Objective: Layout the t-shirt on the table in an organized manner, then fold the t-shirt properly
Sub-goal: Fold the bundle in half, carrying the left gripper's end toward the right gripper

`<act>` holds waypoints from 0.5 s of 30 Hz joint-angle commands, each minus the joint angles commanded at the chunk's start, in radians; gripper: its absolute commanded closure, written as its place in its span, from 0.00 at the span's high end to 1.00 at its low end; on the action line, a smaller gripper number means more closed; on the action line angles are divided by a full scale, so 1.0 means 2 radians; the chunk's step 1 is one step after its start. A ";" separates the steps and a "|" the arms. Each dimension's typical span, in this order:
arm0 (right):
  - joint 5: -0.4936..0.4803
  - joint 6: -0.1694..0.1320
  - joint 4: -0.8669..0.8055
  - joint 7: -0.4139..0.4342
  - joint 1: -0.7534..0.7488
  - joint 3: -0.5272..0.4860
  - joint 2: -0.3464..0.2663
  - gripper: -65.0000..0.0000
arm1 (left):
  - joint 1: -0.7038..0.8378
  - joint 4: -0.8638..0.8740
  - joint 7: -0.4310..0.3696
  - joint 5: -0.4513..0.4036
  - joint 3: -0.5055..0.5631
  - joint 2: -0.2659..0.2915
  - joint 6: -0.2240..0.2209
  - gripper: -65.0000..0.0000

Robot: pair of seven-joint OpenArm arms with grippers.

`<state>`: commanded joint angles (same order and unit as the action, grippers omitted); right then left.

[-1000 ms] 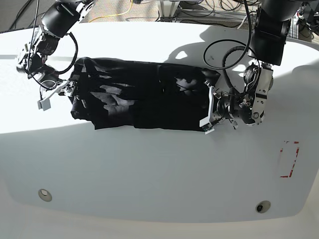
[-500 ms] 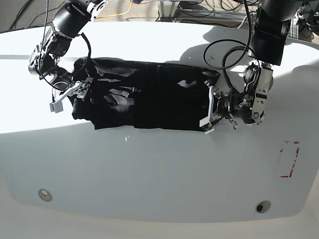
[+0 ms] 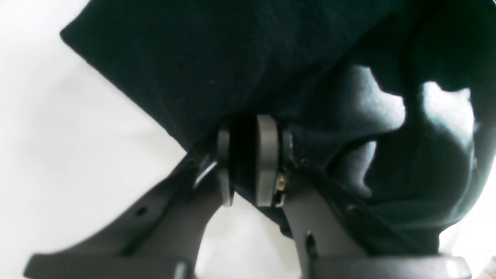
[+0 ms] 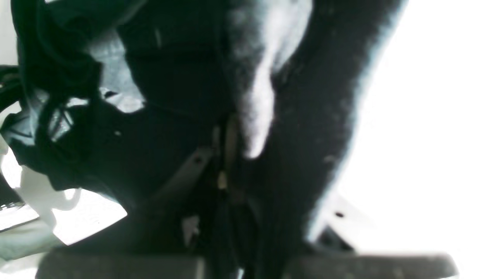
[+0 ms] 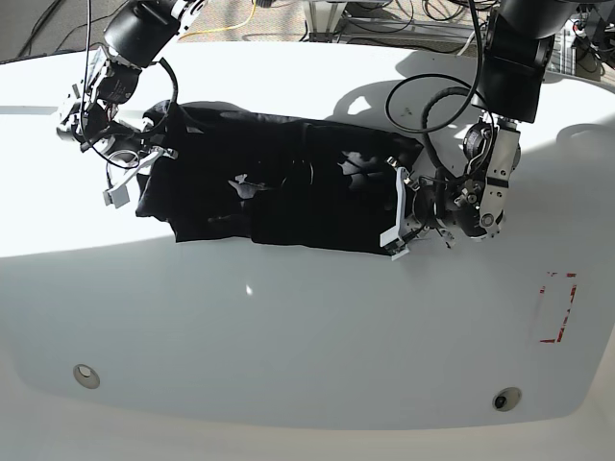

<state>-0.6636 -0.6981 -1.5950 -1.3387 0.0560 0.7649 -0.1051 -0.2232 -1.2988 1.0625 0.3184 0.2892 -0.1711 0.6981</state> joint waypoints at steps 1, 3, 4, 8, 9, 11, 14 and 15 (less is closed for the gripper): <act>-0.003 0.000 -0.016 -0.005 -0.002 0.000 -0.003 0.00 | 0.001 0.000 0.000 -0.001 0.000 0.005 0.000 0.12; -0.005 0.000 -0.060 -0.025 -0.002 0.000 -0.007 0.00 | 0.002 0.000 0.000 -0.001 0.001 0.016 0.000 0.12; -0.005 0.000 -0.071 -0.029 -0.002 0.000 -0.007 0.00 | 0.002 0.000 0.000 -0.001 0.001 0.019 0.000 0.12; -0.005 0.000 -0.141 -0.029 -0.002 -0.001 -0.008 0.00 | 0.002 0.000 0.000 -0.002 0.001 0.037 0.000 0.12; -0.005 0.000 -0.155 -0.029 -0.003 -0.002 -0.008 0.00 | 0.002 0.000 0.000 -0.002 0.002 0.042 0.000 0.12; -0.005 0.000 -0.176 -0.029 -0.005 -0.019 -0.009 0.00 | 0.002 0.001 0.000 -0.002 0.002 0.053 0.000 0.12; -0.005 0.000 -0.194 -0.029 -0.015 -0.061 -0.019 0.00 | 0.001 0.001 0.000 -0.002 0.002 0.064 0.000 0.12; -0.005 0.000 -0.202 -0.029 -0.017 -0.074 -0.021 0.00 | 0.001 0.001 0.000 -0.002 0.002 0.067 0.000 0.12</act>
<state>-0.6728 -0.6981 -1.9985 -1.3963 0.0222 0.6160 -0.1465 -0.2217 -1.2973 1.0625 0.3153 0.2923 -0.0376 0.6981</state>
